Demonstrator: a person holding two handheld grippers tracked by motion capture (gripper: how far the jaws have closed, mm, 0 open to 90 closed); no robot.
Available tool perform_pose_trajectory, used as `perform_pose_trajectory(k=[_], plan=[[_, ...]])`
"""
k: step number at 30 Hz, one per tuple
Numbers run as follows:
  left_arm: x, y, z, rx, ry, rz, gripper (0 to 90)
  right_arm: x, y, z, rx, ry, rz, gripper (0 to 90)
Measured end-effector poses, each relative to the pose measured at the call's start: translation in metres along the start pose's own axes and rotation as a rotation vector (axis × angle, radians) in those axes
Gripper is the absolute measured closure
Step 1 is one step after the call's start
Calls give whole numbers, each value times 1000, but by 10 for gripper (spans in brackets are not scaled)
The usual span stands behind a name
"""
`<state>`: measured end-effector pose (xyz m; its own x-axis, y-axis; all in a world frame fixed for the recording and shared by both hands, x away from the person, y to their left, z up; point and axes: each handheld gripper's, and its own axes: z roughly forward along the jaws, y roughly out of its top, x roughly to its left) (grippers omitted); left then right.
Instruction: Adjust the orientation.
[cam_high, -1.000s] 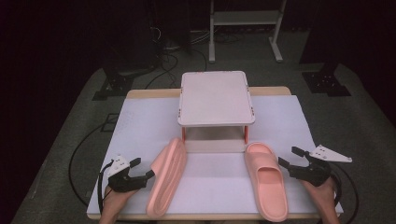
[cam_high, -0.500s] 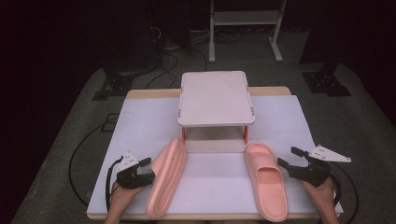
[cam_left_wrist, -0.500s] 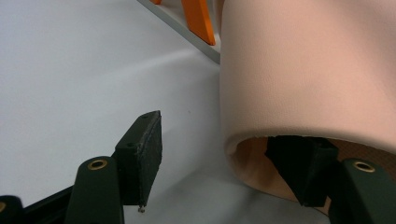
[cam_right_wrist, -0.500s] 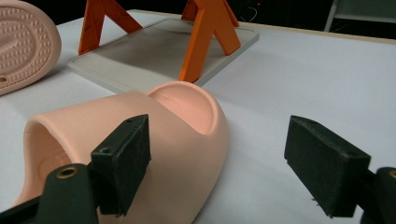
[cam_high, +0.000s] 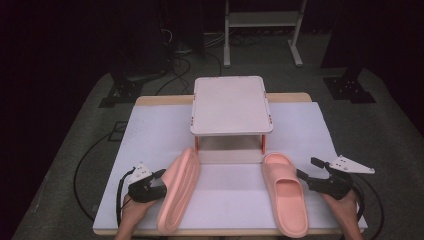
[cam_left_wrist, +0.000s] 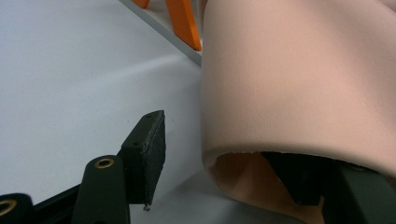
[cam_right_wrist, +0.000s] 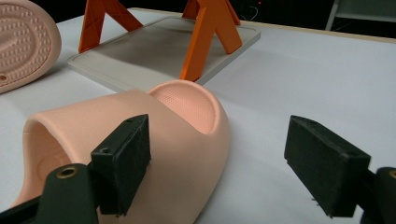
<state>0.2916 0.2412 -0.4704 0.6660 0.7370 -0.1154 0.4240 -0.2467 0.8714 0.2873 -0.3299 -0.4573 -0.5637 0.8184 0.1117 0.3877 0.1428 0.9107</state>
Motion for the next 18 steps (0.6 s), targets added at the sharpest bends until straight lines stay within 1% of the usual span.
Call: perform_pose_trajectory(k=[3, 5, 9, 12, 18], plan=[[-2, 1, 1, -8, -8, -2, 386, 0, 0, 0, 2, 0, 0, 221], [-5, 3, 2, -15, -17, 8, 381, 0, 0, 0, 0, -1, 0, 221], [-8, 4, 3, -18, -21, 17, 380, 0, 0, 0, -1, -1, 0, 222], [-9, 4, 3, -19, -22, 15, 380, 0, 0, 0, 0, 0, 0, 222], [-14, 7, 4, -30, -31, 33, 380, 1, 0, 1, -1, 0, 2, 222]])
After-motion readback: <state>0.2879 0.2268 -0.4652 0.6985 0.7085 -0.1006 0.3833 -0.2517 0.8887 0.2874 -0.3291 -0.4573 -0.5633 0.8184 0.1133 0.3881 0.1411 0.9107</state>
